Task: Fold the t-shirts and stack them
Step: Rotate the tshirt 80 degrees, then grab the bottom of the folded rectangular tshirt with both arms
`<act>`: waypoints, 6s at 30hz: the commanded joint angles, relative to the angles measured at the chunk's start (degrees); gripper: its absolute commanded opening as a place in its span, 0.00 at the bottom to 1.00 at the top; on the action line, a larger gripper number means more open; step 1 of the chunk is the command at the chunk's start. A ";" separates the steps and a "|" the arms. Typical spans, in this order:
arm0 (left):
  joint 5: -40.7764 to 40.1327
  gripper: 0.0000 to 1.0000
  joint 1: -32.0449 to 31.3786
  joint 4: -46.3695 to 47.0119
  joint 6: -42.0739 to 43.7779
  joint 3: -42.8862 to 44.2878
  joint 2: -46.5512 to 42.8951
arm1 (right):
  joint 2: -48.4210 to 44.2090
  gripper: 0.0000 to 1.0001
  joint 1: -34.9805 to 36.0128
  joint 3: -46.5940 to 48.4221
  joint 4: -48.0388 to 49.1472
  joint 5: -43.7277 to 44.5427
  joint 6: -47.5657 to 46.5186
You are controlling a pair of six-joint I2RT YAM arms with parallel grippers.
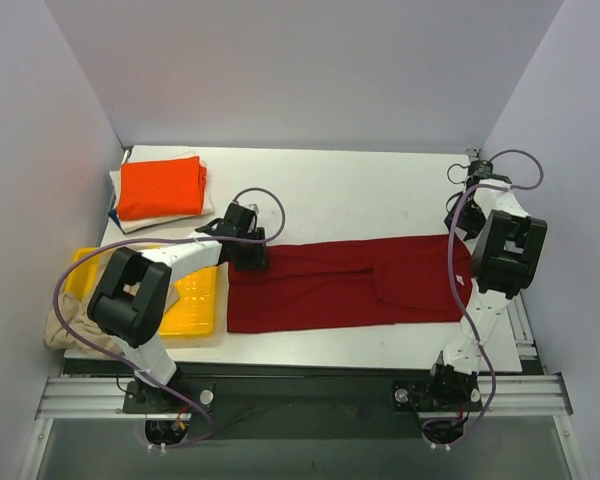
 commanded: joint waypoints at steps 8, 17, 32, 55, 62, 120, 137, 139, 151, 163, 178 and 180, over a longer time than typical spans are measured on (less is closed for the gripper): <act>-2.17 0.54 -2.83 -1.66 4.13 2.19 -7.33 | -14.47 0.47 4.01 -2.82 -1.92 1.25 0.05; 3.36 0.54 -4.68 7.30 3.26 -4.14 -5.31 | -26.61 0.46 10.87 -18.30 -2.01 -4.97 4.87; 2.23 0.54 -5.12 8.36 0.88 -10.56 -5.40 | -22.33 0.43 16.24 -32.21 -0.87 -9.03 11.47; 5.75 0.54 -7.05 5.20 -0.62 -11.18 -18.76 | 3.63 0.41 16.06 11.47 -10.54 -15.00 7.79; 2.24 0.54 -6.70 5.64 1.32 -9.77 -11.30 | -4.81 0.42 16.15 7.55 -10.62 -17.64 6.55; 20.68 0.54 -29.02 16.87 -6.15 -1.60 7.60 | 27.00 0.38 20.28 41.19 -21.52 -21.95 13.32; 14.89 0.56 -25.78 9.78 -0.97 1.48 -7.23 | -1.69 0.41 19.40 32.70 -19.41 -23.27 8.76; 13.48 0.56 -24.55 7.93 -0.44 -0.35 -10.31 | -6.46 0.41 19.57 27.07 -19.15 -22.57 8.14; 8.90 0.56 -21.03 -3.24 4.84 -10.73 -18.40 | -43.64 0.41 28.53 -34.46 -16.60 -20.98 11.90; 9.87 0.56 -21.12 -3.33 0.88 -13.37 -18.58 | -52.98 0.36 36.71 -54.43 -14.67 -21.68 19.21; 14.53 0.55 -21.38 -3.94 1.93 -12.49 -14.80 | -47.98 0.31 37.07 -61.11 -9.92 -22.74 19.03; 15.85 0.55 -21.47 -3.59 2.02 -12.41 -13.84 | -47.53 0.30 37.24 -61.46 -9.57 -22.65 19.03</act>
